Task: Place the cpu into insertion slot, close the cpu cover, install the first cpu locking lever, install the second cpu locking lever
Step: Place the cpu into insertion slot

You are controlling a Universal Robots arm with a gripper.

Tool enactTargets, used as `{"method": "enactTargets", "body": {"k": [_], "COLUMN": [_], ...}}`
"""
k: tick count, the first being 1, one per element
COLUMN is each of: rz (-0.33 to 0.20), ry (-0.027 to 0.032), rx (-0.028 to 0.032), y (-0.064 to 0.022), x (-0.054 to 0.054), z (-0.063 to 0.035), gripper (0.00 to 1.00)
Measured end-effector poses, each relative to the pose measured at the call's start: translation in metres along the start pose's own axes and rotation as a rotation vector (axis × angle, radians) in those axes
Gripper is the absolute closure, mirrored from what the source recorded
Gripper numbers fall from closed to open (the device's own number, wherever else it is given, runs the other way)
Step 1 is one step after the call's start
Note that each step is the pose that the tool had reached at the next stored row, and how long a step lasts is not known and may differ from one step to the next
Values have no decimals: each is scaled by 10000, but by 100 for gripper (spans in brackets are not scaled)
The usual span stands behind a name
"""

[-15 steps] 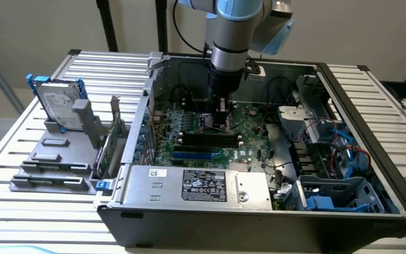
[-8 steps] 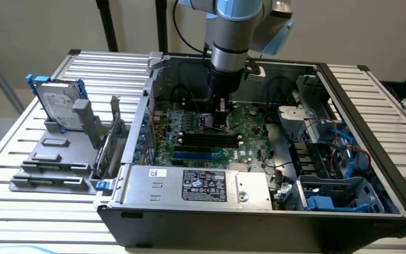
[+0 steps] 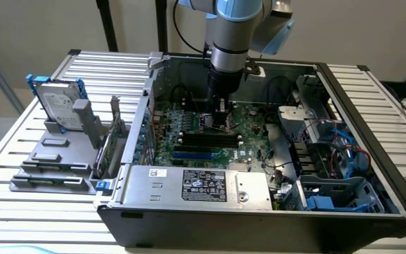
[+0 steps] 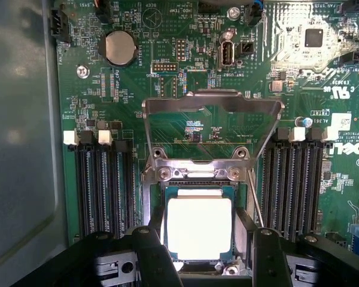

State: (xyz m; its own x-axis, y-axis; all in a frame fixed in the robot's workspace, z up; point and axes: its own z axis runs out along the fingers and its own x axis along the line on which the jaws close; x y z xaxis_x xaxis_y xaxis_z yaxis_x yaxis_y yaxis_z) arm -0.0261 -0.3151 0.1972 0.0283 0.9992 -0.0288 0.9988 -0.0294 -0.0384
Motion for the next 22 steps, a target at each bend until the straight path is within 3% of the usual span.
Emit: {"method": "enactTargets", "body": {"k": [7, 8, 14, 20, 22], "rz": [13, 14, 19, 18, 18], "ry": [2, 2, 3, 6, 14], "rx": [-2, -1, 11, 31, 31], "y": [1, 1, -1, -17, -44], "x": [0, 0, -1, -9, -18], "z": [4, 3, -15, -210, -277], "gripper": [44, 38, 38, 38, 46]}}
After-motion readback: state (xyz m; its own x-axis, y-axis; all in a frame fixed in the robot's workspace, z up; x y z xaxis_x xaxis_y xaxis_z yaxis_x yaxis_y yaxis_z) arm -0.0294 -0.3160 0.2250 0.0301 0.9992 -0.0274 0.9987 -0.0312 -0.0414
